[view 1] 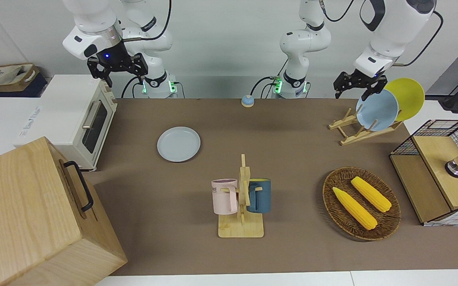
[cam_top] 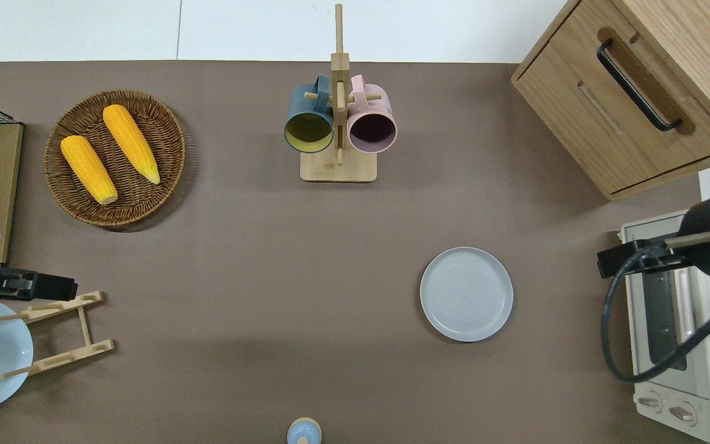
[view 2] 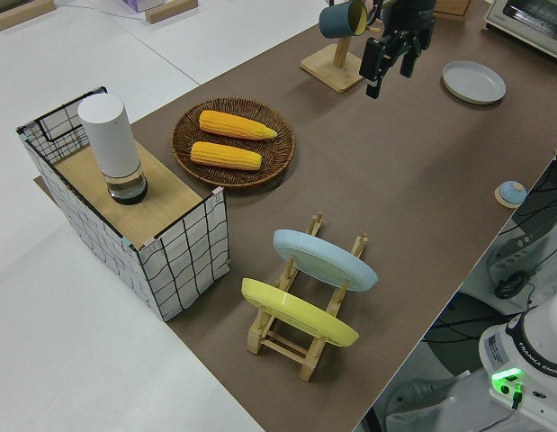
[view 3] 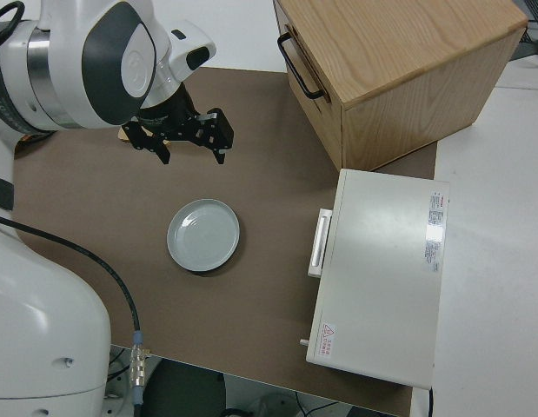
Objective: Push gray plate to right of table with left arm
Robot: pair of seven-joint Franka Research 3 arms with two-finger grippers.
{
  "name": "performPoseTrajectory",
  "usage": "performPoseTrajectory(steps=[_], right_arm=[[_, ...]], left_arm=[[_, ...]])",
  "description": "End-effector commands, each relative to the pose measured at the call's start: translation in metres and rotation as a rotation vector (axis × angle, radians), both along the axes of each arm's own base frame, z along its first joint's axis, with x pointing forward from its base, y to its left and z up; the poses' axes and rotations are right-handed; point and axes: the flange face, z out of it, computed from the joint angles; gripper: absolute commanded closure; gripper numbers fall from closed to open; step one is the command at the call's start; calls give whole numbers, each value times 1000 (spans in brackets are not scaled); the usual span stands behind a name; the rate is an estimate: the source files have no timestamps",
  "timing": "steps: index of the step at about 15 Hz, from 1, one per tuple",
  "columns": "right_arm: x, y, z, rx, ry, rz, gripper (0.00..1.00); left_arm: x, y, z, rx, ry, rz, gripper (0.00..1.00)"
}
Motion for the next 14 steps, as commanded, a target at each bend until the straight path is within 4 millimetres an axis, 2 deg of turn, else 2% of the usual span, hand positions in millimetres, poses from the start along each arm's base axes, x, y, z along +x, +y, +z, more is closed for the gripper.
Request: performPoseTrajectory(steps=[1,4,7,14], right_arm=[[-3,-1,4,1,4,-15,17],[-3,-2,4,1,4,-17,17],[-3,-2,4,2,4,-15,17],[-3,-2,4,1,4,-17,17]], left_arm=[[-3,21,13,4,-19,-18,2],[-4,34,20,-2,-31,-23,0],[-4,34,29,-3,-43,-30,2],[-3,16,29,4,-44,-59,2]])
